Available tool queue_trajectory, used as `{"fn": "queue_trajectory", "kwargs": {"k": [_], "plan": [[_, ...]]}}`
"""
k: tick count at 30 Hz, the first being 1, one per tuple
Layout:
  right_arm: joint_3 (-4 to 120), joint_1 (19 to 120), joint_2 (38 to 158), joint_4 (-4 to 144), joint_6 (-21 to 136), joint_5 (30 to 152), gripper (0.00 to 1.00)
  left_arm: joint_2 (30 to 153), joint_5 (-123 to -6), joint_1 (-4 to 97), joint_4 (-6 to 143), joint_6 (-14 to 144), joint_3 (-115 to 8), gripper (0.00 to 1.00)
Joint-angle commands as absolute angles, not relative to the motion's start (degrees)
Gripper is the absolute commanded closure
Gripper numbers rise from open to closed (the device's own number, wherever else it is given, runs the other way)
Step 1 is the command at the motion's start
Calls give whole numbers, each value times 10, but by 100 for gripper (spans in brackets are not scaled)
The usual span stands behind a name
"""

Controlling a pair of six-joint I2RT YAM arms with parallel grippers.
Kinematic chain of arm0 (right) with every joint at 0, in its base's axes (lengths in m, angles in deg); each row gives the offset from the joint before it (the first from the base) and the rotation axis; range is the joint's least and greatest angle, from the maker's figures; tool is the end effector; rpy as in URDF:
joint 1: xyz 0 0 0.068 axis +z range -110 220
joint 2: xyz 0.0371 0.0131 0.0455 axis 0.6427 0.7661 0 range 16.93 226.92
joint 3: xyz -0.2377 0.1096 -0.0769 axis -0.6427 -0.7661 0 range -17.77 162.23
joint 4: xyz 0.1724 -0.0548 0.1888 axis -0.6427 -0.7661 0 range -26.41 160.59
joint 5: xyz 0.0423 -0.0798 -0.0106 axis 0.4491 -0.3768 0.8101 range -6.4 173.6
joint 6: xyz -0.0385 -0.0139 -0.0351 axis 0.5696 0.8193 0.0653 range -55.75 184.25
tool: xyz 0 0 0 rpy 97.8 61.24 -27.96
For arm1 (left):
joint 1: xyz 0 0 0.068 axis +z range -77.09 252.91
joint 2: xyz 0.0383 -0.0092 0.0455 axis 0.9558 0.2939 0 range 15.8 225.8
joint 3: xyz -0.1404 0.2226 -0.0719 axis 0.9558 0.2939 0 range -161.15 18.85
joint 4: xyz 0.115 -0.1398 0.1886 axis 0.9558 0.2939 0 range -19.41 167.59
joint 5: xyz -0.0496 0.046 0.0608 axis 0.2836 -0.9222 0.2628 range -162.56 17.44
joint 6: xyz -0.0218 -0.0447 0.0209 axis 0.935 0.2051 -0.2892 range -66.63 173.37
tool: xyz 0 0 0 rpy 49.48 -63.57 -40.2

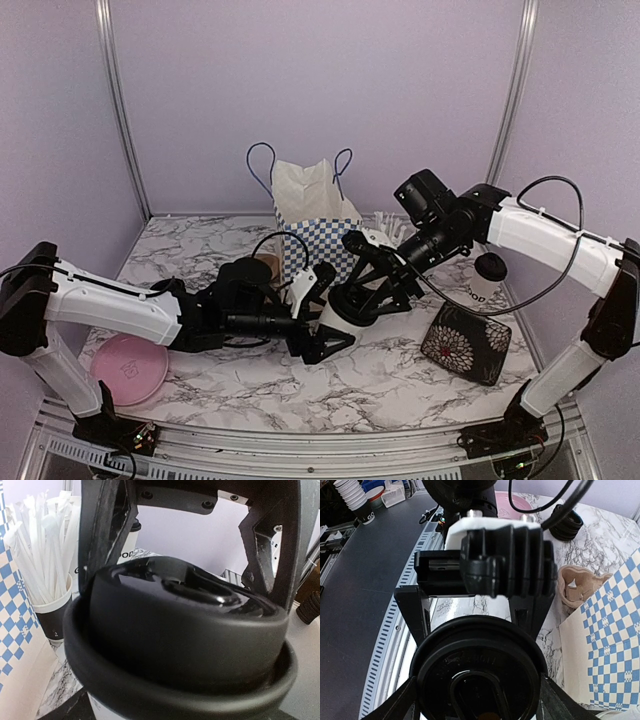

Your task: Pack the takeout coffee

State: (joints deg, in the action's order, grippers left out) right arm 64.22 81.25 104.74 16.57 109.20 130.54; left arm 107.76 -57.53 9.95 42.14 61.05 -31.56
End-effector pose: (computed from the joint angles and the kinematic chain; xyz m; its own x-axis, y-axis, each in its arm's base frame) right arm 0.2153 0.2234 0.3271 0.0529 -0.5952 -0.8018 -0.9732 -0.2107 0.0922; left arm 0.1544 -0.3228 0.2352 -0.2325 0.1714 -0.9574 0.9525 0.2393 -0.1885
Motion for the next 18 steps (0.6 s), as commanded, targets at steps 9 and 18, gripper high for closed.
{"fn": "queue_trajectory", "kwargs": {"k": [9,18], "plan": [[637,724,1056,110,1081,1275,34,1018,-648,98,448,609,-277,1],[583,660,1021,74,1095,1160,34,926,-731,98,508,565,-252,1]]}}
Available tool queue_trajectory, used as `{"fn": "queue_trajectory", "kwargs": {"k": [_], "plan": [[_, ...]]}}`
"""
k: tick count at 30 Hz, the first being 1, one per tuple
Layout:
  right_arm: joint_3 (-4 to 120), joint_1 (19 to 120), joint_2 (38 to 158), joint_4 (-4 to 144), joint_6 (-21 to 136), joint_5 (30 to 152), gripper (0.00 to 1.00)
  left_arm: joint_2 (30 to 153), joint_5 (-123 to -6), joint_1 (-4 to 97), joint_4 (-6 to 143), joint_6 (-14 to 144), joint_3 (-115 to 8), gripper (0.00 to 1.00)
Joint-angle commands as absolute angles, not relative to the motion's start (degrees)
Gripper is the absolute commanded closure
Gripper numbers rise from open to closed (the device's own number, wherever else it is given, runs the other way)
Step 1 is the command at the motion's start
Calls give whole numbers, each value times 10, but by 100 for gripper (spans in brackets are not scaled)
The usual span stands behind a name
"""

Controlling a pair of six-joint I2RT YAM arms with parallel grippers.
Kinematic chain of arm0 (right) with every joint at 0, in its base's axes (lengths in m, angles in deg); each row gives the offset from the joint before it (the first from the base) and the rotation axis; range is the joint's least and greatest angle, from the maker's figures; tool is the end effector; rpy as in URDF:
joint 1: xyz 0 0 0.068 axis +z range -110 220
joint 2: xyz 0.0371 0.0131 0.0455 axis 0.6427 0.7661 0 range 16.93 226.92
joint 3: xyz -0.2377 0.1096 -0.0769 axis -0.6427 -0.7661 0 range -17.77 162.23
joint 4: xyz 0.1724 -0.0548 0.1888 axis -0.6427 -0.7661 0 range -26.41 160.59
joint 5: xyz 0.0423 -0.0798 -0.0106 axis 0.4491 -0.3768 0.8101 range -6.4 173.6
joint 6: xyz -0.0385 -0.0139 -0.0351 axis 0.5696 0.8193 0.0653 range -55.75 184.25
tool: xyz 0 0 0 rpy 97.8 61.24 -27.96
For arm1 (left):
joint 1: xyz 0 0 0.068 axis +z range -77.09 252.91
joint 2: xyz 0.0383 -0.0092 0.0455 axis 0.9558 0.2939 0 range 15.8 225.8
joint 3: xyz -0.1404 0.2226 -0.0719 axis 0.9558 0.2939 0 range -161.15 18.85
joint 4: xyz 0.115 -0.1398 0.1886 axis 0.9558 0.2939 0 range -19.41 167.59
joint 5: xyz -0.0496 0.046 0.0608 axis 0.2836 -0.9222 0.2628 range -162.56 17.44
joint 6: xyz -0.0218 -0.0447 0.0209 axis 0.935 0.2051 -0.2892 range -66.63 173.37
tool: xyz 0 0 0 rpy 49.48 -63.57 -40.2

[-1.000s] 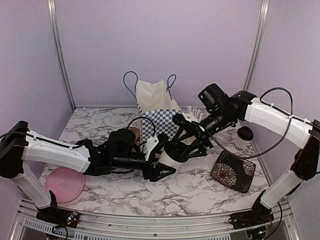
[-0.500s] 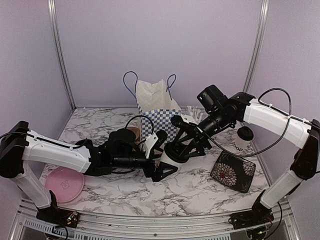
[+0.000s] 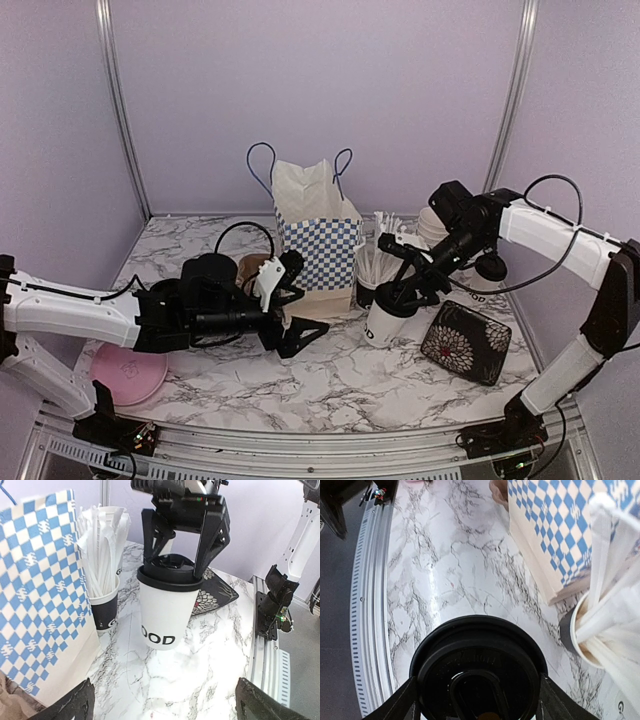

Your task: Pack the takeout coffee

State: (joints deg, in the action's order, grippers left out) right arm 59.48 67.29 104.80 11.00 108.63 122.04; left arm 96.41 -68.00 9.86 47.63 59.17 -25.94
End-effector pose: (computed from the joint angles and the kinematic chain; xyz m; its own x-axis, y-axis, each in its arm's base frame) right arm 0.2534 0.1556 0.2952 -0.2157 -0.7277 -0.6510 -0.9752 0.1269 0.1813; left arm 0.1414 -0.2842 0.2548 -0.1938 0.1587 -0.9681 0.9087 0.4009 -0.1162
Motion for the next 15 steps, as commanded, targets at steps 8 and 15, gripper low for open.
{"fn": "queue_trajectory", "kwargs": {"k": [8,15], "plan": [[591,611,1021,54,1090,1105,35,924,-728,98,602,542,-308,1],[593,607,1039,99,1060,1020,38,990,-757,100,683,609,-369,1]]}}
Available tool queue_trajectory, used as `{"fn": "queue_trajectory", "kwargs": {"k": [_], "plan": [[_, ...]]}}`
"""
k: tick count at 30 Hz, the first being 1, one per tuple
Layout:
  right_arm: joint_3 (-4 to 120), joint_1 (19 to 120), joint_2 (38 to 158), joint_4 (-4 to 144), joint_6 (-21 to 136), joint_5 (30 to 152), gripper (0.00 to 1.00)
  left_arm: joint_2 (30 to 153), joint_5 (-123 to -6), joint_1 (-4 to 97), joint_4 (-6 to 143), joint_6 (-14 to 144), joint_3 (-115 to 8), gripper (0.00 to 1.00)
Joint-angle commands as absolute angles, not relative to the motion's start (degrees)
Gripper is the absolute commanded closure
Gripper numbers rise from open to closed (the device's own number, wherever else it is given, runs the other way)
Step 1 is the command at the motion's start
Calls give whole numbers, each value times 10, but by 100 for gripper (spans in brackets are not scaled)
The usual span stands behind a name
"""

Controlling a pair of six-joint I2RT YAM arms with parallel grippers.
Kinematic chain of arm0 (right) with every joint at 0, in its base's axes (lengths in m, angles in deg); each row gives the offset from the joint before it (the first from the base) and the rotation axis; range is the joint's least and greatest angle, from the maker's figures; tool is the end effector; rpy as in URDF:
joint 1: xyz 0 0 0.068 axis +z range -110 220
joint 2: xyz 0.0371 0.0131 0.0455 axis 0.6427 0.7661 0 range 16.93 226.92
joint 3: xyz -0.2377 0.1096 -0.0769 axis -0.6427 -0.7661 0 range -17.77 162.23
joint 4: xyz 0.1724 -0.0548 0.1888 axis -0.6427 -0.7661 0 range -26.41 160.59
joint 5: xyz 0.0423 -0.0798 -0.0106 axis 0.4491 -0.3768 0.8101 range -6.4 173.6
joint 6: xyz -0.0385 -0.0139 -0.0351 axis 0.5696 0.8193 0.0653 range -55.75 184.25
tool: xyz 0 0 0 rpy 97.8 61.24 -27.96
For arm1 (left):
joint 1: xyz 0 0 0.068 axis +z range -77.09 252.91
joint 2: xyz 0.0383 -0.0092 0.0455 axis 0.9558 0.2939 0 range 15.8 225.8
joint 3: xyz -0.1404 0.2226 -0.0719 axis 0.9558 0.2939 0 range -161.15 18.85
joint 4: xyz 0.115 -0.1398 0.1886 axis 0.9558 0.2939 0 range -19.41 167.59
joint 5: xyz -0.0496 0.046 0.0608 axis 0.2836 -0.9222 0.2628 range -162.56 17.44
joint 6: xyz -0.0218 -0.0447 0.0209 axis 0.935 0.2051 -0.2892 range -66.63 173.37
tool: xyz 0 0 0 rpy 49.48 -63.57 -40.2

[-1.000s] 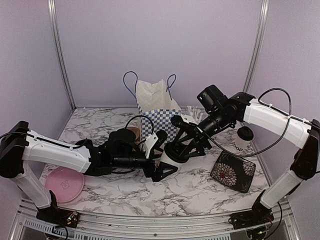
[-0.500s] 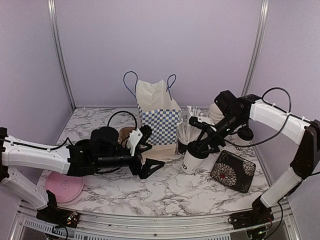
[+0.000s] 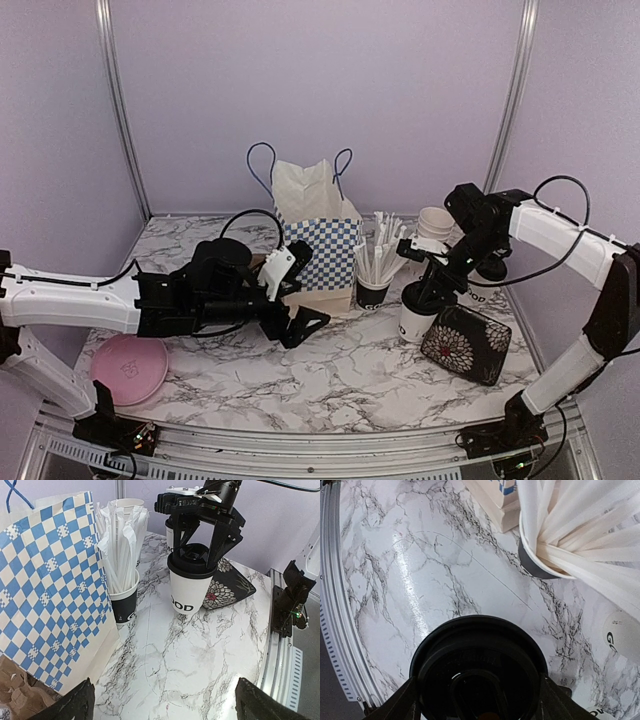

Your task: Pack the takeout coffee

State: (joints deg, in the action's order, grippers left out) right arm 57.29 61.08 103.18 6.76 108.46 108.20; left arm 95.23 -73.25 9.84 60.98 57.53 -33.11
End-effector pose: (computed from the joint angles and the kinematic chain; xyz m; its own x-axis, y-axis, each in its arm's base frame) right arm 0.2580 0.1153 0.2854 -0.3481 -0.8137 -0.4656 -0.9349 0.3382 0.1080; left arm 0.1458 -0.2859 0.2796 -0.2029 0.2391 -0.9496 0.8738 0.4818 -0.0654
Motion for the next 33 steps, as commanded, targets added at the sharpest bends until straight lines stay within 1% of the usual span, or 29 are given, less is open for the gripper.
{"fn": "queue_trajectory", "kwargs": {"k": [1,4,7,12,15,19,22,27,31,33], "plan": [[595,607,1044,106,1054,1013,38,1002,-754,100,697,610,-377,1],[606,605,1060,114,1044,1000,38,1013,-707,100,703,593,-383,1],[614,602,1072,118,1039,993,38,992,-684,100,673,584,-357,1],[618,599,1088,128,1035,994,37,960,-698,100,642,570,-330,1],[616,598,1098,132,1035,995,37,956,-691,100,665,564,-342,2],[613,596,1106,140,1033,995,36,951,-707,100,683,556,-356,6],[613,596,1108,140,1032,998,32,940,-722,100,688,557,-359,8],[611,595,1096,140,1032,1001,23,924,-761,101,692,556,-358,9],[609,596,1092,140,1026,1008,19,919,-780,101,700,550,-359,8],[607,596,1088,140,1023,1013,13,914,-789,101,704,550,-360,8]]}}
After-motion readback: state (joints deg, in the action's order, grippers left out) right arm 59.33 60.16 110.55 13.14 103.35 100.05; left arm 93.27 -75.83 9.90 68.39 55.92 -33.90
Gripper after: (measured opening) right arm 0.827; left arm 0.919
